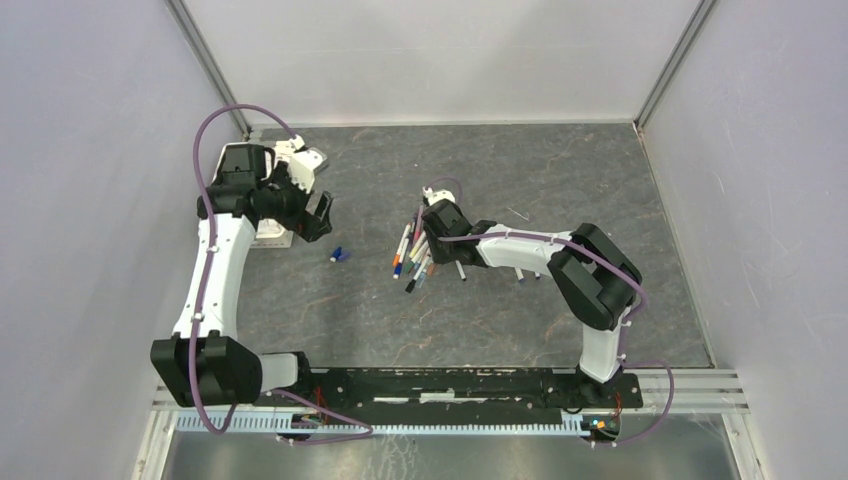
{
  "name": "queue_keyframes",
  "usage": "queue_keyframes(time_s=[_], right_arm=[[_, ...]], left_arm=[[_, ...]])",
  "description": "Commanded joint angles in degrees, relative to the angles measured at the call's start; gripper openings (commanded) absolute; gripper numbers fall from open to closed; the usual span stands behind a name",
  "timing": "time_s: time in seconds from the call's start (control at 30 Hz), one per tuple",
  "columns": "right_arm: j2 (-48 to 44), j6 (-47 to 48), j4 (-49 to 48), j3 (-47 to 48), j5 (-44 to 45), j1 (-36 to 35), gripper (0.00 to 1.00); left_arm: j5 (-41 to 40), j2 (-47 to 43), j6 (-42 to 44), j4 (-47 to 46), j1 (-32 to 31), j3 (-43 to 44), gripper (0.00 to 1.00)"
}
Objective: Open the pen caps
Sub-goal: Pick up the pen from the center of the board.
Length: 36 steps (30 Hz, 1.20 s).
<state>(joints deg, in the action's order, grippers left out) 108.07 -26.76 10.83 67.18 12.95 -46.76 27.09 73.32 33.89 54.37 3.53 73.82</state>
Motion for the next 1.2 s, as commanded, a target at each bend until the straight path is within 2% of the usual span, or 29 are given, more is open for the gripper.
queue_keyframes(time_s=[0.0,0.23,0.67,0.9,1.0,1.17], right_arm=[[1.8,-1.0,3.3,1.0,6.7,0.2,0.34],[2.3,0.5,6.1,1.6,10.5,0.3,0.35],[5.9,0.8,9.0,8.8,8.3,1.2,0.37],[5.9,0.0,7.9,7.0,6.8,1.5,0.37],[5.6,0.3,7.1,4.8,7.3,1.7,0.33],[4.1,1.0,5.7,2.9,5.9,2.6,0.16]], left_arm=[[0.8,-2.1,-0.9,1.2,0.2,0.0,1.00],[1.8,-2.1,-0.8,1.4,0.3,-0.4,1.00],[2.9,-1.5,-0.3,2.1,0.3,0.8,1.00],[3.0,-1.4,0.0,2.1,0.3,0.3,1.00],[3.1,-1.5,0.1,2.1,0.3,0.1,1.00],[5.4,-1.8,-0.4,2.2,0.3,-0.9,1.00]])
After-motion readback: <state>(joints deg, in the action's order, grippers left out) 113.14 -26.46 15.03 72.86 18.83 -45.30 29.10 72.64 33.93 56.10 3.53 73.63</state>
